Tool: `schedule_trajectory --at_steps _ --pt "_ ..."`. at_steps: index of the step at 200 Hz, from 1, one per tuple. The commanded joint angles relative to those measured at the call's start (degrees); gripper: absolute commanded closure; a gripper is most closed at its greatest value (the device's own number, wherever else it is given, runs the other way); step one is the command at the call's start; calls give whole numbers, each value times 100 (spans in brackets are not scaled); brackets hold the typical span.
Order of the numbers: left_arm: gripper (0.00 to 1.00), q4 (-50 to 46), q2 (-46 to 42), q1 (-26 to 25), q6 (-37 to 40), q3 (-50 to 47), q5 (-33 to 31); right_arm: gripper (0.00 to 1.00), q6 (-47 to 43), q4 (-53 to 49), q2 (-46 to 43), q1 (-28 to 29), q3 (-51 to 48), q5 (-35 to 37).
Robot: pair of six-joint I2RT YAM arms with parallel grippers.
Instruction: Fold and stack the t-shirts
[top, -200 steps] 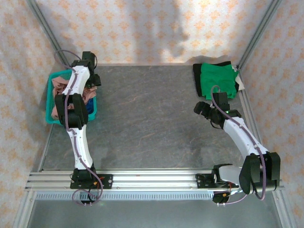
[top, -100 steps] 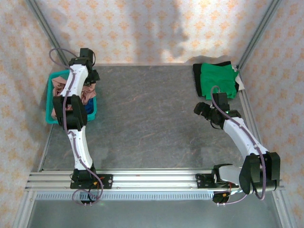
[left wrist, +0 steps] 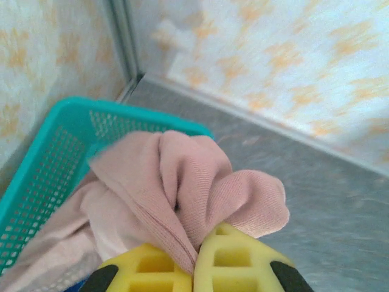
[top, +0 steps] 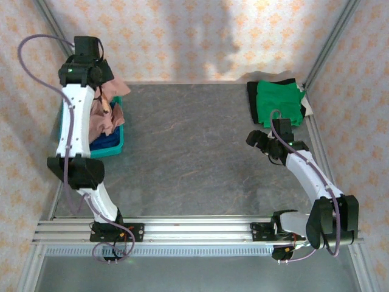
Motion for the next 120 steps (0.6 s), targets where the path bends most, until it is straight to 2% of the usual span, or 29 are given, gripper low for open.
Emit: schedule_trajectory --at_steps 1,13,41,62,68,82,93,106,120 --pt "100 231 -580 -327 -78 222 117 13 76 151 -302 30 154 -355" --pt "100 382 -815 -435 -47 149 -154 13 90 180 -377 30 170 -437" --pt "100 275 -913 -454 -132 433 -101 14 116 218 -483 30 171 -467" --pt "100 164 -834 -380 3 482 -1003 14 134 221 -483 30 171 -548" --pt "100 81 -785 -261 -15 530 -1074 14 131 212 -495 31 164 -567" --pt "100 -138 -686 -15 -267 713 -749 14 107 184 -543 29 129 -544" --pt "100 -103 -723 -82 -401 769 -336 14 82 162 -566 26 110 -509" --pt "100 173 -880 -410 -491 659 61 14 104 171 -578 28 110 -527" --pt "100 477 -1015 -992 -480 619 341 14 149 235 -609 30 110 -652"
